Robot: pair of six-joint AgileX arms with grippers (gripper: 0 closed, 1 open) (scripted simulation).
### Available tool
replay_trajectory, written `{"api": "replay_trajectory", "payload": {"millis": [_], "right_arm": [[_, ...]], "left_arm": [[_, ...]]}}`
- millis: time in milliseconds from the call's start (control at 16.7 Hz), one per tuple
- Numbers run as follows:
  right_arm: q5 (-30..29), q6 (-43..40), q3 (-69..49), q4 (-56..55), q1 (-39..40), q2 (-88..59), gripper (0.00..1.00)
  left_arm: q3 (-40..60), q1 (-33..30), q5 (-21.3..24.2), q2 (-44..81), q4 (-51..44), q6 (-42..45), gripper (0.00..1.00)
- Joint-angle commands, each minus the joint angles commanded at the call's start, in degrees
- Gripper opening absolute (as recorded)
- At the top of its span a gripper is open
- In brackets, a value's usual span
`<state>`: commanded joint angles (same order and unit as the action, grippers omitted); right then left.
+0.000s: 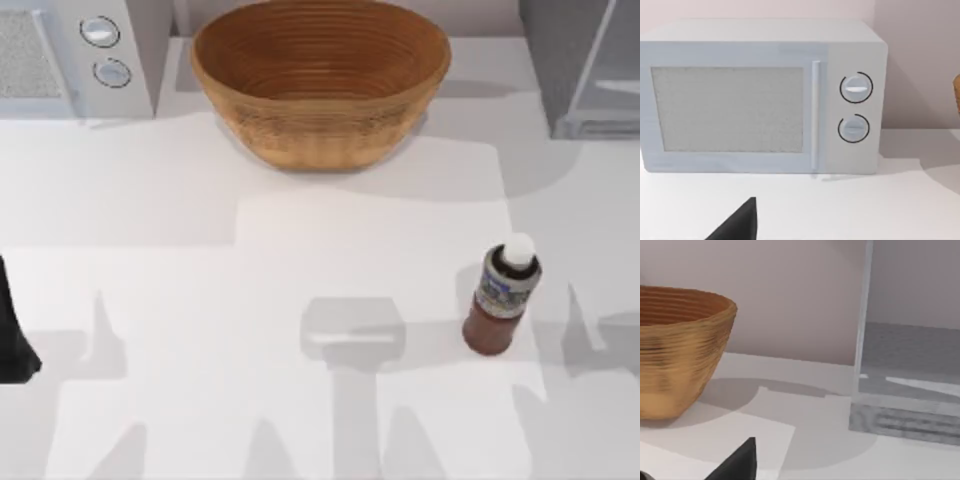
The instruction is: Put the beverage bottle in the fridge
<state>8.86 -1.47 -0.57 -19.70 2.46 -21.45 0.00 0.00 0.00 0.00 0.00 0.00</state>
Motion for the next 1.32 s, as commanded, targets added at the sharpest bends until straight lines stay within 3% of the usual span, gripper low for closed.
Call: {"api": "replay_trajectory", "payload": {"millis": [780, 1020, 1320], "right_arm": [[22.0, -4.9, -0.2, -55.3, 5.0, -66.7, 1.0], [25.2, -5.4, -0.5, -62.7, 5.9, -75.4, 1.0], [25.6, -5.5, -0.6, -63.4, 5.9, -76.2, 1.0]], "left_arm": [[0.0, 0.0, 0.0, 0.0, 0.0, 0.0, 1.0], [0.0, 0.0, 0.0, 0.0, 0.0, 0.0, 1.0], [0.0, 0.0, 0.0, 0.0, 0.0, 0.0, 1.0]]}}
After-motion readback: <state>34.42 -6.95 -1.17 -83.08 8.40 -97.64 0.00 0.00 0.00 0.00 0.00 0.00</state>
